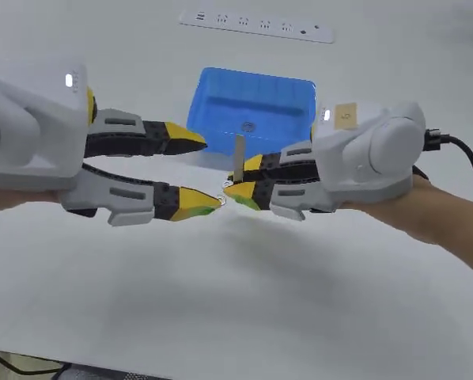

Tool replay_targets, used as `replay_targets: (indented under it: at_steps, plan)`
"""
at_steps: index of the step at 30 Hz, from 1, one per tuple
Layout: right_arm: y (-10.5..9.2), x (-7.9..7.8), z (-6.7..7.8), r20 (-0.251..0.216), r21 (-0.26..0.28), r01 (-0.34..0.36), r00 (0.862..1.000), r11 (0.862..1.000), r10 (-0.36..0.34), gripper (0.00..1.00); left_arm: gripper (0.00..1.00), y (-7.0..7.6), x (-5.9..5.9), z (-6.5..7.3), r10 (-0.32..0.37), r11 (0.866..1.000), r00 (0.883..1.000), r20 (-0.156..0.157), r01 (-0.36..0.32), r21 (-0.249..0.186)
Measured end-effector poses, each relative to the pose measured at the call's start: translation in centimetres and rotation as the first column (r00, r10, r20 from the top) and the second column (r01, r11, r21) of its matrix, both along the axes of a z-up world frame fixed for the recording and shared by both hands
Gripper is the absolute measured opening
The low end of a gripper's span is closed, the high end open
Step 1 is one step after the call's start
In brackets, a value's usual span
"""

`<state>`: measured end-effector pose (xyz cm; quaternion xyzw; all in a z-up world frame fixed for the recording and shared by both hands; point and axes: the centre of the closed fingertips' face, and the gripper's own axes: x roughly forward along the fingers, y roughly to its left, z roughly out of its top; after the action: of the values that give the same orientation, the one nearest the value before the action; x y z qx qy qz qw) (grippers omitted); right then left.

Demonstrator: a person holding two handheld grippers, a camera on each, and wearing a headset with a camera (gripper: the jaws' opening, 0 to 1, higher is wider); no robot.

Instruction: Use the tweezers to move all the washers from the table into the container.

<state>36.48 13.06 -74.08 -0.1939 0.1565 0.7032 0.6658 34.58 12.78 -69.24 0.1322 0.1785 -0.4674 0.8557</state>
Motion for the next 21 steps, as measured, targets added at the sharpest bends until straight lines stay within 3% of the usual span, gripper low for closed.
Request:
replay_targets:
  at_steps: [12,15,21]
  plan:
    - [0.3,0.1,3.2,0.063,0.022,-0.022,0.998,1.0,0.021,0.09,0.81,2.1,-1.1,0.2,0.112,0.994,0.994,0.006,-0.112,0.002]
    - [0.7,0.4,4.6,0.074,0.049,-0.014,0.997,0.999,0.01,0.09,0.89,1.8,-1.8,0.5,0.117,0.993,0.993,0.001,-0.117,-0.019]
    - [1.8,1.4,7.2,0.115,0.087,-0.022,0.993,0.996,0.012,0.09,0.96,2.3,-2.0,0.0,0.176,0.983,0.984,0.001,-0.176,-0.058]
